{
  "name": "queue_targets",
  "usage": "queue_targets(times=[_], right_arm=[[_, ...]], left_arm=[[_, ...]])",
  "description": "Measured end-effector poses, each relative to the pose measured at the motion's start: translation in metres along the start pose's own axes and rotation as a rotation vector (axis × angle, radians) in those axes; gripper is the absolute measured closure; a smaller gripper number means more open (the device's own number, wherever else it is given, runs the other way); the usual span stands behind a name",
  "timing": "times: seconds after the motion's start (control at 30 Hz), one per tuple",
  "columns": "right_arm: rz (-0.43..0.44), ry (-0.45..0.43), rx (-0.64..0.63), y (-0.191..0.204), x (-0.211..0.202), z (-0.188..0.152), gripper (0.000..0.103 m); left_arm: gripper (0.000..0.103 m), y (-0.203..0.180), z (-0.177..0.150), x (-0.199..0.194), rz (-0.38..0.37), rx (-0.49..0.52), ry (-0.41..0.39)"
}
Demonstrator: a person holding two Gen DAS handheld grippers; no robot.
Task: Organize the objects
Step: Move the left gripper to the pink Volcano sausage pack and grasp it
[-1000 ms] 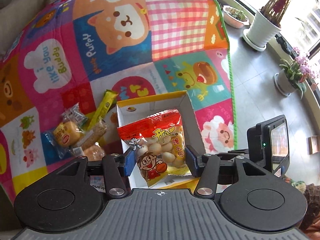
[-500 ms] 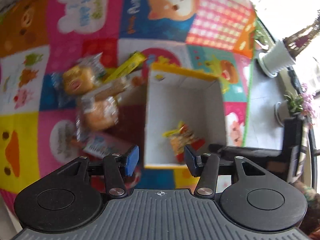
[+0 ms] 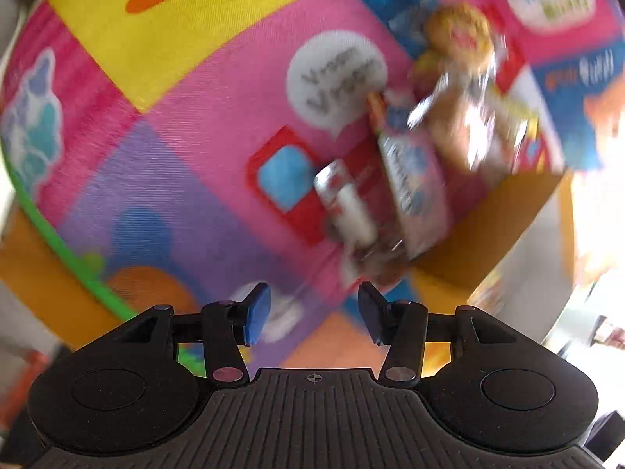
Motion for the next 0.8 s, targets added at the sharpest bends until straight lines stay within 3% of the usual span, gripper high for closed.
queue_targets(times=[0.1, 0.23, 0.4, 0.47, 0.53, 0.6, 0.67, 0.7, 0.77, 0.8], right_arm=[[-0.003, 0.013, -0.021, 0.001, 0.003, 0.001, 0.091], [-0.003, 0.034, -0.057, 0.003, 0.007, 0.003, 0.091], [0.007, 0.054, -0.09, 0.003, 0.01, 0.007, 0.091], [0.011, 0.063, -0.099, 0.004, 0.012, 0.008, 0.091], [0.01, 0.072, -0.116, 0.005, 0.015, 0.009, 0.091], [0.007, 0.078, -0.127, 0.006, 0.017, 0.01, 0.091], [0.01, 0.083, -0.131, 0.007, 0.018, 0.011, 0.09], [0.013, 0.086, -0.129, 0.006, 0.019, 0.011, 0.09], [0.016, 0.09, -0.129, 0.006, 0.02, 0.011, 0.089], [0.017, 0.092, -0.13, 0.006, 0.02, 0.011, 0.089]], left_arm=[[0.049, -0.006, 0.0, 0.012, -0.043, -0.115, 0.004], [0.049, -0.017, -0.002, 0.031, -0.031, -0.162, 0.016], [0.049, -0.026, 0.003, 0.032, -0.025, -0.22, -0.119], [0.038, -0.034, 0.005, 0.037, 0.009, -0.185, -0.117], [0.035, -0.043, 0.005, 0.042, 0.022, -0.126, -0.094], [0.042, -0.052, 0.004, 0.044, 0.016, -0.051, -0.077], [0.059, -0.06, 0.005, 0.041, 0.03, 0.067, -0.063], [0.061, -0.062, 0.008, 0.039, 0.06, 0.142, -0.064], [0.086, -0.062, 0.018, 0.033, 0.165, 0.288, -0.094], [0.083, -0.057, 0.026, 0.03, 0.21, 0.345, -0.11]])
Point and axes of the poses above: each gripper's, at about its wrist camera, not at the fingertips, and x roughly the way its jaws point, y to its left, z to its top, the point moved 4 cm from there along x, roughly the way its jaws point, and after that the axes turned 3 degrees about -x, right-handed, at the moved point
